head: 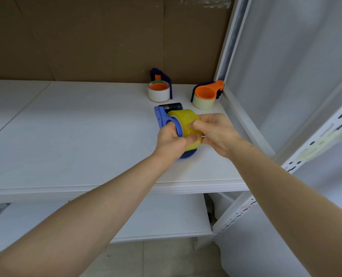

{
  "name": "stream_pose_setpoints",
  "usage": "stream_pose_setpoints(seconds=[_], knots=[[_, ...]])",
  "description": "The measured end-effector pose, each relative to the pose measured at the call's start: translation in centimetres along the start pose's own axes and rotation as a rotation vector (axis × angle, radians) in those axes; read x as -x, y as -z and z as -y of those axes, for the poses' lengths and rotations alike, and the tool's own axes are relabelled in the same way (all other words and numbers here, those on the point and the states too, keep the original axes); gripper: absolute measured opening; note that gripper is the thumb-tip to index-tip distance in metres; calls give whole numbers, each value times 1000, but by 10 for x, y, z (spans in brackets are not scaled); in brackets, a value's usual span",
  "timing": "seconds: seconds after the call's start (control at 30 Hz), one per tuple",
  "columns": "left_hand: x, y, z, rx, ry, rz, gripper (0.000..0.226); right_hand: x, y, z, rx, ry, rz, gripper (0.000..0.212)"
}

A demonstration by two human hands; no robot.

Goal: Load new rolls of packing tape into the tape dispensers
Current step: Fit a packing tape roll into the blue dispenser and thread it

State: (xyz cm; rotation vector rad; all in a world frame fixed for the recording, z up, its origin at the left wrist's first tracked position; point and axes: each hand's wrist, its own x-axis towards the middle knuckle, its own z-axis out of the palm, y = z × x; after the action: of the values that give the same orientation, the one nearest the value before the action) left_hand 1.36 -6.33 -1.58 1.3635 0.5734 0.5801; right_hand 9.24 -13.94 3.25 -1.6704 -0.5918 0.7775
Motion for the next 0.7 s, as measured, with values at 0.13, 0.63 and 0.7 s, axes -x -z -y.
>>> stream_pose_setpoints(seconds=[0.13, 0.63, 0.7], knots=[[-1, -3, 2, -1, -5, -23, 40, -4, -3, 0, 32, 4, -80, 11], [1, -5, 4, -28, -21, -37, 42, -8, -6, -10, -441, -141, 46, 29], [2, -4, 4, -18, -20, -30, 44, -6, -3, -12, -473, -131, 108, 29]])
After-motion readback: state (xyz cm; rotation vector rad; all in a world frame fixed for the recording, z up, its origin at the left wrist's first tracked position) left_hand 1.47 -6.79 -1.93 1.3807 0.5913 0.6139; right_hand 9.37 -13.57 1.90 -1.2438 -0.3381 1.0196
